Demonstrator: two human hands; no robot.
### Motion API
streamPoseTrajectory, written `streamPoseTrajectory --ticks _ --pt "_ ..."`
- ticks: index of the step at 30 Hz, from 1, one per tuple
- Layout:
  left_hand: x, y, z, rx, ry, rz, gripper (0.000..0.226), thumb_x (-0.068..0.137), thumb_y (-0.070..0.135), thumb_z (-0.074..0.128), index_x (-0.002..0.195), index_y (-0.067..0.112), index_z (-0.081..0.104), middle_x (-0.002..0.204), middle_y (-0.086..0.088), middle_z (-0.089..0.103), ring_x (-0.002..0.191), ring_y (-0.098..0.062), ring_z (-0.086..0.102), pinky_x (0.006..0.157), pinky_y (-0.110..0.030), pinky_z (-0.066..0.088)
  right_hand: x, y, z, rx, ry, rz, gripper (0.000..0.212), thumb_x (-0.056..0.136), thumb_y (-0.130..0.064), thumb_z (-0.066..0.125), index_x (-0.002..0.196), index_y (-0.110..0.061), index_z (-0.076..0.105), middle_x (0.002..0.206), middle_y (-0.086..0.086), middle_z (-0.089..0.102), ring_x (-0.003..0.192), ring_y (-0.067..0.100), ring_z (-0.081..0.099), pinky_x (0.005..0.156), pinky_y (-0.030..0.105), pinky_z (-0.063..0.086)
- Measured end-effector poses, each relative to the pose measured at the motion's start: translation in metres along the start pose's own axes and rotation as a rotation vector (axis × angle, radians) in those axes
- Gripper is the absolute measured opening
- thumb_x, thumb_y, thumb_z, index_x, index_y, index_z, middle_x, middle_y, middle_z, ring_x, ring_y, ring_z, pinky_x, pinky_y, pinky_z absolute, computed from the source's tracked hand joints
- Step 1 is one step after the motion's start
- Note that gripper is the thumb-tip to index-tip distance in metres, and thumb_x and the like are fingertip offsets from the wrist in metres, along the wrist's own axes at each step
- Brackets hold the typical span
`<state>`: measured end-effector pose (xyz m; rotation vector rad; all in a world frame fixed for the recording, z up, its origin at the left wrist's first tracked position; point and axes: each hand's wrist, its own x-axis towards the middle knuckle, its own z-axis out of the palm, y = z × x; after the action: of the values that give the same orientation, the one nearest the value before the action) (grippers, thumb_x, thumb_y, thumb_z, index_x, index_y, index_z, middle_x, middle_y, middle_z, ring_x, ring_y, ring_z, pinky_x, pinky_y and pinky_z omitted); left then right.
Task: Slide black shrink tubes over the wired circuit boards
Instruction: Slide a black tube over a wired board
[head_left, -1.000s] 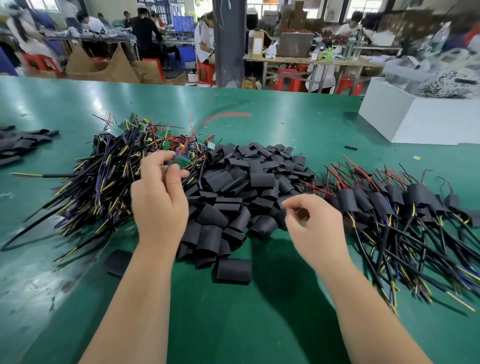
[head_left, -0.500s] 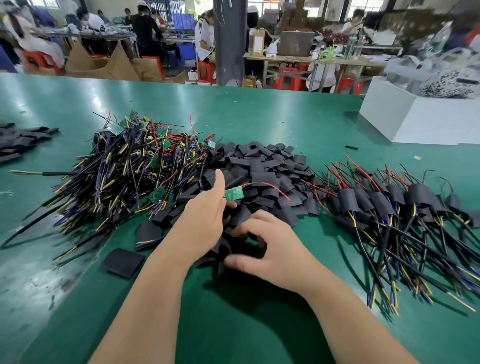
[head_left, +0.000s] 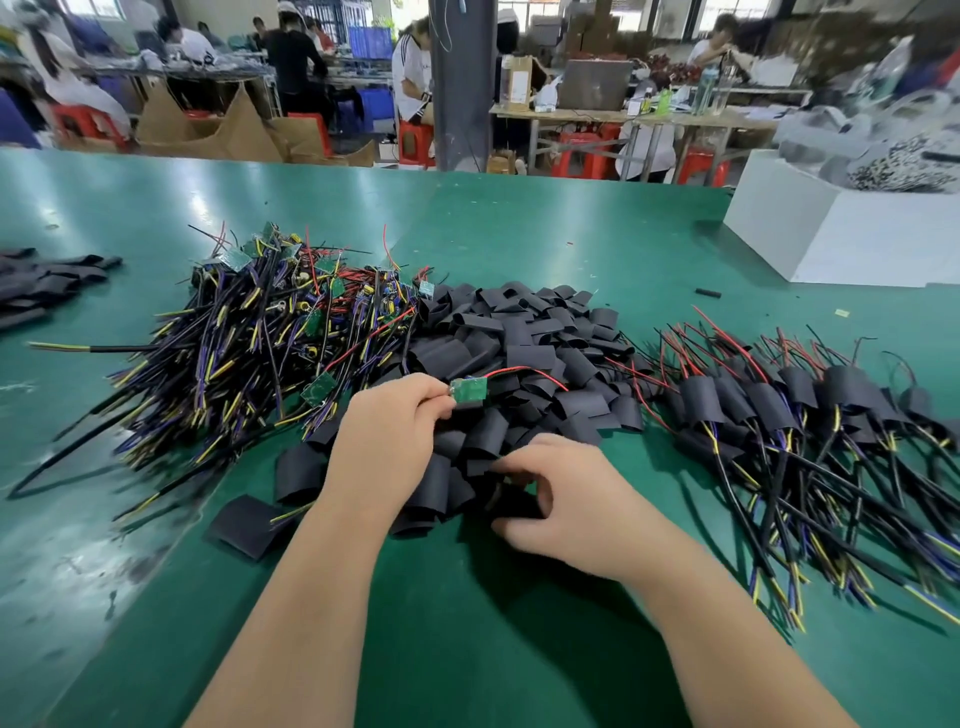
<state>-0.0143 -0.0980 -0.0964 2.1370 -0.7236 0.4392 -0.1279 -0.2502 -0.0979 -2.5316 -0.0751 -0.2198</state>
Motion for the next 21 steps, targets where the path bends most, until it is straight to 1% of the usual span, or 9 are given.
streamPoseTrajectory --ticks 1,3,4,6,8,11,13,15,21 --pt "0.001 0.000 -0.001 -0.015 0.031 -0.010 0.010 0.087 0.007 0.065 0.090 0.011 0.073 0.073 0.009 0.070 0.068 -0.004 0.061 0.065 -0.010 0.038 -0.001 0.001 -0.004 0.048 0.070 0.032 0.029 0.071 -0.027 0.077 0.099 -0.022 0.071 0.083 -0.009 0.055 0.069 -0.004 0.049 0.067 0.012 0.037" --pt "0.002 0.002 -0.003 -0.134 0.091 -0.056 0.013 0.090 0.007 0.062 0.089 0.016 0.071 0.067 0.017 0.066 0.066 0.008 0.059 0.066 -0.003 0.038 -0.001 0.005 -0.011 0.233 0.269 0.144 0.029 0.073 -0.023 0.080 0.101 -0.026 0.073 0.081 -0.012 0.061 0.066 -0.003 0.052 0.070 0.012 0.041" --pt "0.002 0.003 -0.005 -0.219 0.114 -0.071 0.017 0.091 0.009 0.061 0.087 0.023 0.069 0.065 0.020 0.066 0.065 0.009 0.059 0.066 -0.004 0.040 0.000 0.007 -0.015 0.402 0.366 0.205 0.030 0.073 -0.019 0.081 0.101 -0.025 0.072 0.080 -0.013 0.064 0.065 -0.003 0.053 0.070 0.012 0.042" --pt "0.002 0.006 -0.008 -0.402 0.140 -0.084 0.026 0.092 0.009 0.059 0.083 0.033 0.064 0.069 0.021 0.068 0.060 0.006 0.057 0.063 -0.008 0.044 0.001 0.010 -0.023 0.881 0.516 0.281 0.027 0.073 -0.012 0.079 0.097 -0.018 0.070 0.082 -0.004 0.067 0.069 0.004 0.058 0.067 0.018 0.045" --pt "0.003 0.008 -0.010 -0.569 0.149 -0.107 0.025 0.092 0.009 0.057 0.083 0.031 0.065 0.071 0.017 0.070 0.055 0.003 0.053 0.058 -0.010 0.044 0.002 0.011 -0.027 1.350 0.590 0.329 0.022 0.070 -0.016 0.074 0.090 -0.015 0.063 0.084 0.002 0.067 0.074 0.010 0.065 0.065 0.020 0.048" --pt "0.004 0.009 -0.011 -0.681 0.143 -0.132 0.023 0.093 0.009 0.055 0.083 0.026 0.067 0.071 0.013 0.070 0.054 0.000 0.051 0.056 -0.012 0.044 0.001 0.011 -0.029 1.776 0.695 0.368 0.030 0.070 -0.019 0.068 0.096 -0.010 0.058 0.089 0.005 0.070 0.088 0.015 0.071 0.065 0.018 0.053" --pt "0.004 0.009 -0.011 -0.720 0.147 -0.160 0.024 0.094 0.007 0.054 0.083 0.024 0.068 0.070 0.012 0.070 0.054 0.000 0.051 0.056 -0.012 0.044 0.001 0.010 -0.031 1.929 0.740 0.328 0.035 0.071 -0.018 0.066 0.103 -0.006 0.057 0.093 0.006 0.072 0.094 0.016 0.071 0.067 0.018 0.055" --pt "0.005 0.009 -0.011 -0.739 0.155 -0.174 0.025 0.095 0.004 0.054 0.084 0.022 0.067 0.070 0.012 0.071 0.053 0.000 0.051 0.056 -0.012 0.045 0.002 0.009 -0.034 2.001 0.759 0.273 0.035 0.072 -0.017 0.065 0.105 -0.006 0.058 0.094 0.006 0.074 0.096 0.016 0.071 0.068 0.019 0.056" --pt "0.004 0.010 -0.011 -0.733 0.130 -0.168 0.027 0.094 0.002 0.054 0.083 0.023 0.067 0.070 0.011 0.071 0.053 0.000 0.051 0.057 -0.012 0.045 0.002 0.002 -0.037 1.968 0.696 0.189 0.028 0.075 -0.016 0.061 0.102 -0.010 0.061 0.099 0.003 0.074 0.095 0.011 0.070 0.069 0.018 0.056"
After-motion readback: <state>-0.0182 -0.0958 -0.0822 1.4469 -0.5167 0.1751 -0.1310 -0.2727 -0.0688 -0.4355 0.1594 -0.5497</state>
